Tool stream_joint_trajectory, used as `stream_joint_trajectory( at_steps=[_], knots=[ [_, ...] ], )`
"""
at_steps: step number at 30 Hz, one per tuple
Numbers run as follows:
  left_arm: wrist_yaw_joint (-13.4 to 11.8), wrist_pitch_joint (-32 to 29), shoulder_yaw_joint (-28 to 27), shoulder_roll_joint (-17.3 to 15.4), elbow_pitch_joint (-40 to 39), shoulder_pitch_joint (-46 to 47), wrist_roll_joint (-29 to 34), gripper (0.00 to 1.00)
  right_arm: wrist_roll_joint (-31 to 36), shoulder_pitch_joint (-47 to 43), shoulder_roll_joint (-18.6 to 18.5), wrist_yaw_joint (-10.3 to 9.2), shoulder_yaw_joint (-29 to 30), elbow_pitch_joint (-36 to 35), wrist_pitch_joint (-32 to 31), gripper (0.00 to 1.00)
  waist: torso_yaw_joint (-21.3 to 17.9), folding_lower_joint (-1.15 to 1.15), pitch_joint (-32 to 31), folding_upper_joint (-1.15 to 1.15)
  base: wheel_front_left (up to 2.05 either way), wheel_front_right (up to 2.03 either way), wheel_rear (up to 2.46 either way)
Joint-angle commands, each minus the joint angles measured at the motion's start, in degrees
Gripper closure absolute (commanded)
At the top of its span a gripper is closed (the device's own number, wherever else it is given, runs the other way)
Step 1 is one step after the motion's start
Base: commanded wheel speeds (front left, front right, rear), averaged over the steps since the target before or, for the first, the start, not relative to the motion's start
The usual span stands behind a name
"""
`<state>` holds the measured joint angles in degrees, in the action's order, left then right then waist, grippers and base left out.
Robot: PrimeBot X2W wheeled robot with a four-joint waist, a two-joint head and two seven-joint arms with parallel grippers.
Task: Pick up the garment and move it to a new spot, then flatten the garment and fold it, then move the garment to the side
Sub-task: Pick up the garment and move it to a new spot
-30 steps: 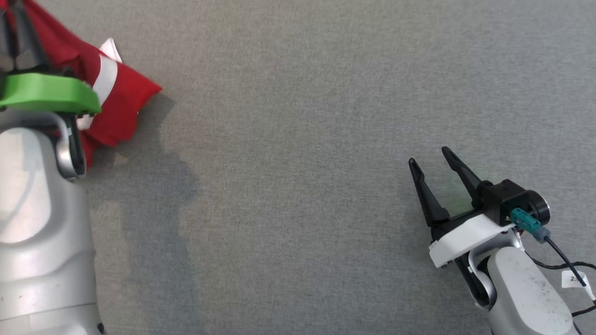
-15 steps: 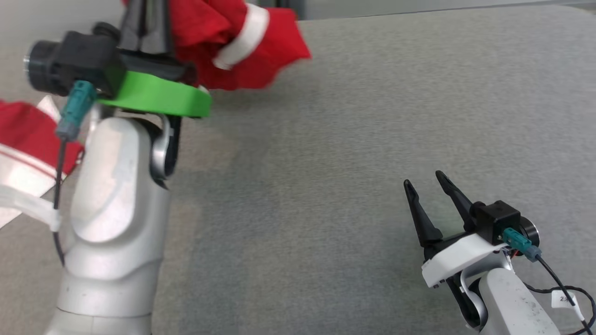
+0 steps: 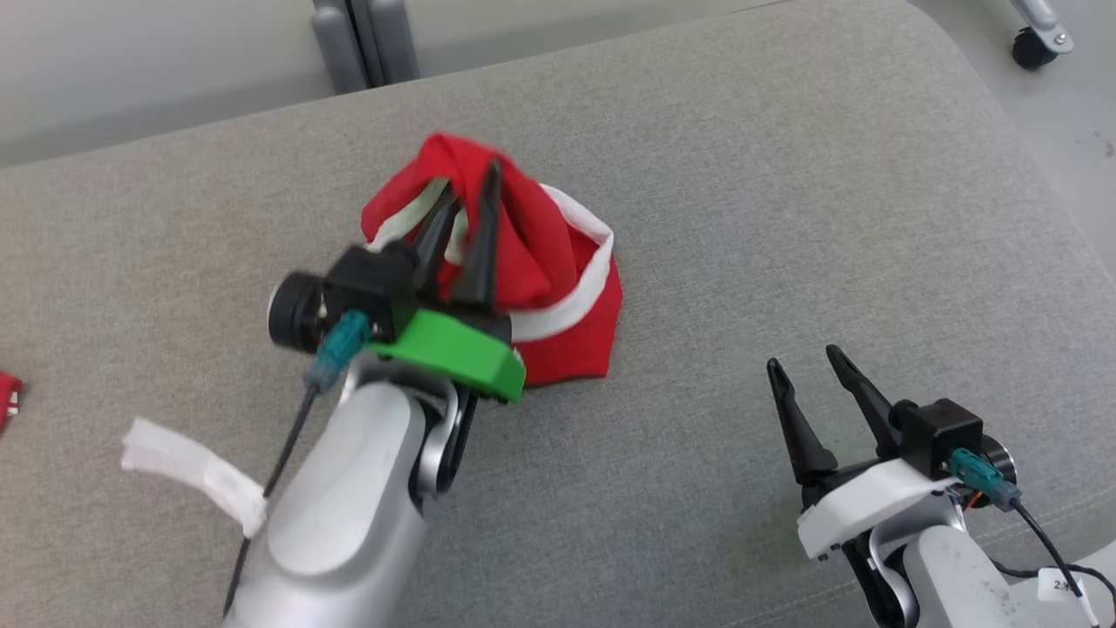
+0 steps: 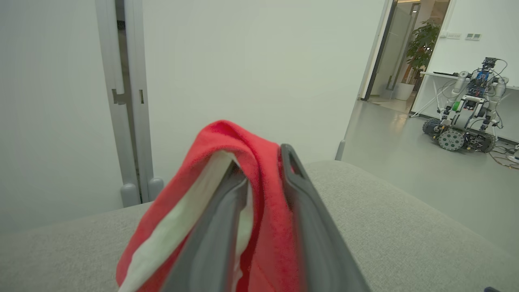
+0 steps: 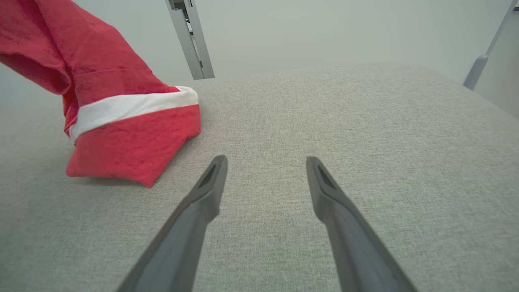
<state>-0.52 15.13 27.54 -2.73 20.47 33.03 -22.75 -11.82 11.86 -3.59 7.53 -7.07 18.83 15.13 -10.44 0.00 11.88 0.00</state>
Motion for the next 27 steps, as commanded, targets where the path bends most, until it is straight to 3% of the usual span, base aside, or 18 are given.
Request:
stream_joint_trajectory(
  at_steps=[1, 7, 18, 27],
  knots=[
    [-0.94, 0.04, -0.5, -0.34, 0.18, -2.42, 0.62, 0.0, 0.12, -1.07, -0.01, -0.08, 0.48, -0.15, 0.03, 0.0, -0.02, 0.0, -1.04, 0.0, 0.0, 0.0, 0.0],
    [-3.0, 0.04, -4.45, -0.32, 1.16, -10.93, 2.4, 0.0, 0.4, -2.04, 0.12, -0.08, 1.1, 0.12, 0.03, 0.0, 1.33, 0.0, -3.16, 0.0, 0.0, 0.0, 0.0],
    [-2.44, 0.04, -14.01, -0.28, 1.24, -24.46, 6.46, 0.0, 0.85, -5.08, 0.42, -0.08, 1.95, 0.51, 0.03, 0.0, 3.62, 0.0, -7.82, 0.0, 0.0, 0.0, 0.0],
    [-1.9, 0.04, -16.4, -0.28, -0.05, -32.53, 7.2, 0.0, 1.22, -7.84, 0.53, -0.08, 1.76, 0.91, 0.03, 0.0, 4.2, 0.0, -10.41, 0.0, 0.0, 0.0, 0.0]
  ],
)
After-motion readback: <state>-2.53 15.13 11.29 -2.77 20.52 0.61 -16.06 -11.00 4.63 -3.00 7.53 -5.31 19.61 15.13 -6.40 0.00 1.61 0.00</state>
